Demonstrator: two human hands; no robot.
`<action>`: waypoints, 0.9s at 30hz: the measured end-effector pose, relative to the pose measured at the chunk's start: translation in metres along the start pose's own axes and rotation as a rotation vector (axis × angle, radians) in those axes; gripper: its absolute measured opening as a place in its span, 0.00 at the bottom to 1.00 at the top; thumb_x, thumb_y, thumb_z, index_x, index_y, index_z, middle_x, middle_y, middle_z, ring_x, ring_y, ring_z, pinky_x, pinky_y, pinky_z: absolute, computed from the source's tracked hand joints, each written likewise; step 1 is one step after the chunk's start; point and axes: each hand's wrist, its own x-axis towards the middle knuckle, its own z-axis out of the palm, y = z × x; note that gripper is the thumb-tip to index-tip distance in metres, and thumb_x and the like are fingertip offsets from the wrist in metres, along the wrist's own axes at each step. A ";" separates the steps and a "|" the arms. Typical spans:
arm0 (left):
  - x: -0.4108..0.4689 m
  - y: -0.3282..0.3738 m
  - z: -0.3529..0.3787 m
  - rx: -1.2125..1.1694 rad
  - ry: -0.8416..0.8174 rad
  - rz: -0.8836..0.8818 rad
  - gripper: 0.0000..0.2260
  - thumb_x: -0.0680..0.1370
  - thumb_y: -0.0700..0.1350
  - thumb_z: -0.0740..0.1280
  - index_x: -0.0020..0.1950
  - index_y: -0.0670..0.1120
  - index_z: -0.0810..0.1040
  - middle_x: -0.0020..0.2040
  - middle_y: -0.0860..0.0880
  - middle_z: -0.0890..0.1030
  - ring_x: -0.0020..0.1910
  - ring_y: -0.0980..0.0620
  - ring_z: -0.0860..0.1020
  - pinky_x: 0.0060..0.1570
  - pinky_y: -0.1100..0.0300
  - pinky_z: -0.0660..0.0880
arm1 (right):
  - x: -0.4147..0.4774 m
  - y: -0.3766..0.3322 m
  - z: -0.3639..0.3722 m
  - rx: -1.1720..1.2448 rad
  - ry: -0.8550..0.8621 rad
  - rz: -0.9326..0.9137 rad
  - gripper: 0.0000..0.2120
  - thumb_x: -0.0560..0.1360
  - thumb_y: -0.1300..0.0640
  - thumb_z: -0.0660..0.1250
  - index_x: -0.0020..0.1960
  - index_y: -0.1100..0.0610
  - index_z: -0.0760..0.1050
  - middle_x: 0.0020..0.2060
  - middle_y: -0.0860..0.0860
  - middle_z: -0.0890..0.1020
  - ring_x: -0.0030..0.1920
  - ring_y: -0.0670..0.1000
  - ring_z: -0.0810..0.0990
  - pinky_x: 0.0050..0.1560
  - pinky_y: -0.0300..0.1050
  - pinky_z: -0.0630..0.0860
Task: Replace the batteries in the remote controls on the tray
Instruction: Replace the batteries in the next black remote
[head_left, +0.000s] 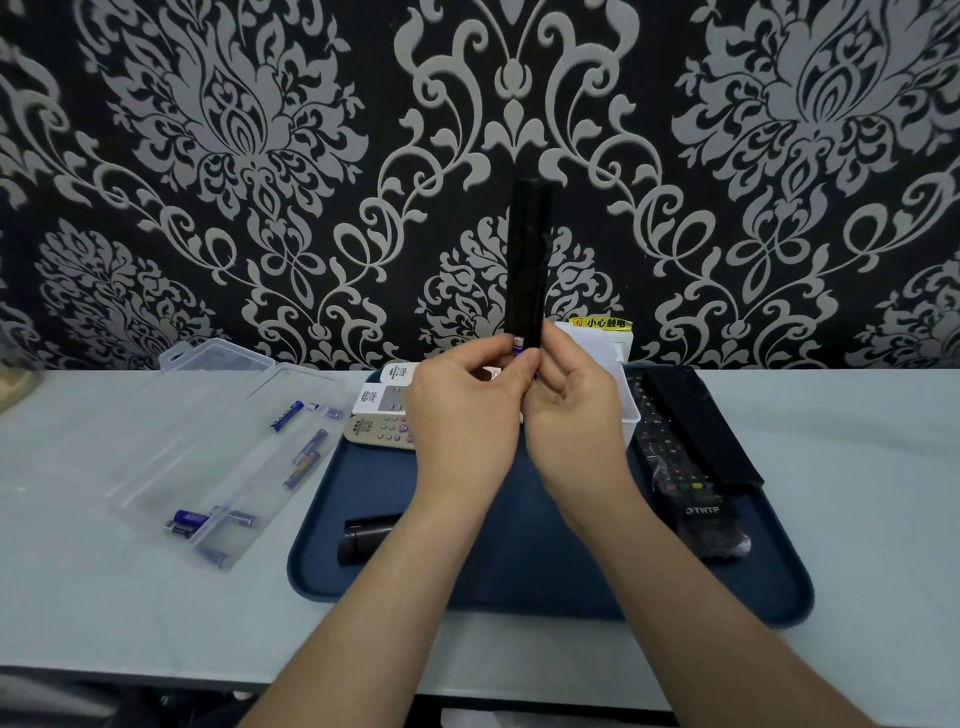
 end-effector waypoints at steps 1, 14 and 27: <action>0.000 0.000 0.000 -0.019 0.006 -0.013 0.05 0.71 0.44 0.76 0.45 0.52 0.85 0.37 0.56 0.84 0.38 0.56 0.82 0.44 0.52 0.81 | 0.000 0.001 0.000 0.002 0.002 0.002 0.23 0.79 0.74 0.56 0.71 0.61 0.70 0.62 0.56 0.81 0.63 0.50 0.79 0.67 0.53 0.73; 0.010 -0.006 -0.004 -0.238 -0.053 -0.098 0.08 0.68 0.36 0.77 0.41 0.45 0.82 0.39 0.49 0.84 0.42 0.52 0.83 0.45 0.60 0.79 | 0.002 -0.010 -0.007 0.133 -0.043 0.058 0.19 0.77 0.75 0.59 0.63 0.60 0.76 0.54 0.57 0.85 0.58 0.54 0.82 0.63 0.48 0.77; 0.013 -0.012 -0.003 -0.200 -0.103 -0.071 0.08 0.68 0.37 0.77 0.45 0.44 0.85 0.40 0.47 0.85 0.43 0.50 0.84 0.46 0.58 0.79 | 0.003 -0.015 -0.016 0.097 -0.090 0.116 0.17 0.78 0.72 0.61 0.59 0.55 0.78 0.49 0.55 0.86 0.55 0.54 0.84 0.60 0.48 0.78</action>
